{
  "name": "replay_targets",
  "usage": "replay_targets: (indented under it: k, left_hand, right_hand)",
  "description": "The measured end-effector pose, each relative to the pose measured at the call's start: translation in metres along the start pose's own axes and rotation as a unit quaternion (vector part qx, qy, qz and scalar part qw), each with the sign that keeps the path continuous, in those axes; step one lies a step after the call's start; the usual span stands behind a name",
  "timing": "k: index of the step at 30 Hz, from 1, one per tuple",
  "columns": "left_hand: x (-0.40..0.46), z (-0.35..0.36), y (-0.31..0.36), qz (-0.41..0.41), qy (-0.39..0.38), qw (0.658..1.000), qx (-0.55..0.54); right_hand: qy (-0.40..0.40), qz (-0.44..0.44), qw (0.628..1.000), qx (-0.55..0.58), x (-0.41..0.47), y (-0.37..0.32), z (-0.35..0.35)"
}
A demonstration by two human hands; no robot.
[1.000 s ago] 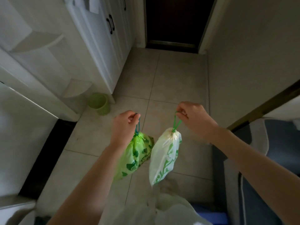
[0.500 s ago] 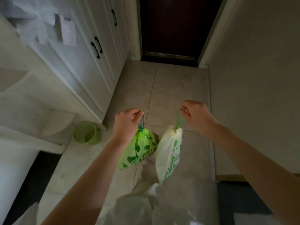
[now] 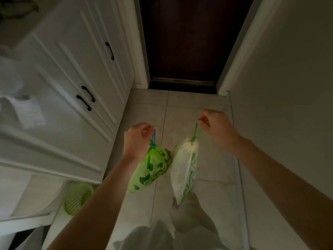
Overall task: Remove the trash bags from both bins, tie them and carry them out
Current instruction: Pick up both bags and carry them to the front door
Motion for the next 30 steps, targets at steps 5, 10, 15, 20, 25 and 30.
replay_targets:
  k: [5, 10, 15, 20, 25, 30]
  left_hand:
    - [0.101, 0.021, 0.01, -0.078, 0.033, 0.996, -0.002]
    - [0.195, 0.025, 0.023, -0.129, 0.087, 0.986, -0.054]
    - [0.289, 0.036, 0.034, -0.154, 0.117, 0.979, -0.061]
    - [0.387, 0.056, 0.029, -0.172, 0.134, 0.973, -0.079]
    - [0.478, 0.077, 0.025, -0.202, 0.125, 0.969, -0.068]
    - [0.556, 0.089, 0.015, -0.259, 0.132, 0.953, -0.085]
  right_hand:
    - [-0.03, -0.03, 0.999, 0.016, 0.117, 0.032, -0.003]
    - [-0.063, -0.068, 0.996, 0.018, 0.227, 0.057, -0.012]
    - [-0.081, -0.09, 0.993, 0.015, 0.332, 0.075, -0.017]
    - [-0.101, -0.11, 0.989, 0.005, 0.436, 0.092, -0.006]
    - [-0.126, -0.094, 0.988, 0.013, 0.541, 0.116, 0.009]
    - [-0.168, -0.076, 0.983, -0.01, 0.641, 0.142, 0.027]
Point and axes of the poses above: each hand's wrist, its own x-axis towards the middle knuckle, its own z-axis out of the palm, y = z × x, the point moved 6 cm from there along x, towards the middle knuckle, and after that the axes turned 2 degrees about -y, right-handed, at the moved point
